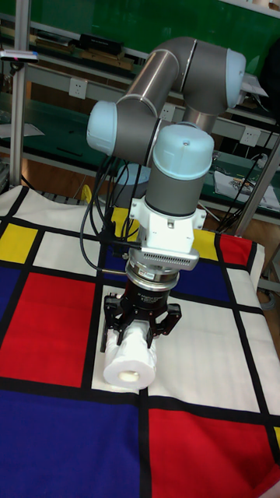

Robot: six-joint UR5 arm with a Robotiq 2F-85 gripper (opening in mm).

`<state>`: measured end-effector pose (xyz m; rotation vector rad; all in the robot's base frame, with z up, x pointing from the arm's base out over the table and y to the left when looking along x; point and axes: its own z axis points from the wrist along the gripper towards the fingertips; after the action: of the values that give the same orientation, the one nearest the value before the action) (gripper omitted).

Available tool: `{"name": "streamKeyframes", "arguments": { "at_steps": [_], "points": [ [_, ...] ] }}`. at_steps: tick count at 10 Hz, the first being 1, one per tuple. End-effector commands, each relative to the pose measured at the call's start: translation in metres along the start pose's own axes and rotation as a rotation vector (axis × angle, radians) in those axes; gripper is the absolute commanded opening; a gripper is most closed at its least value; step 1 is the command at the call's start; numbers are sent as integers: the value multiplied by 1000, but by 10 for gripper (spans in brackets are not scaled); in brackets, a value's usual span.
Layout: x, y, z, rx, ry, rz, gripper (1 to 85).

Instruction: Take the roll of paper down from the shelf

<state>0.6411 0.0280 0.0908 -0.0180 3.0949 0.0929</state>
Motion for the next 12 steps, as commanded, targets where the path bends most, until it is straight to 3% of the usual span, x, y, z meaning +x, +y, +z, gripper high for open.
{"name": "streamKeyframes", "arguments": {
  "at_steps": [1,3,6,12],
  "points": [
    [-13,3,7,-10,-1,3,10],
    [-20,2,10,-2,2,-2,10],
    [-26,5,10,-20,4,-4,10],
    [-39,5,12,-17,-22,-3,10]
  ]
}}
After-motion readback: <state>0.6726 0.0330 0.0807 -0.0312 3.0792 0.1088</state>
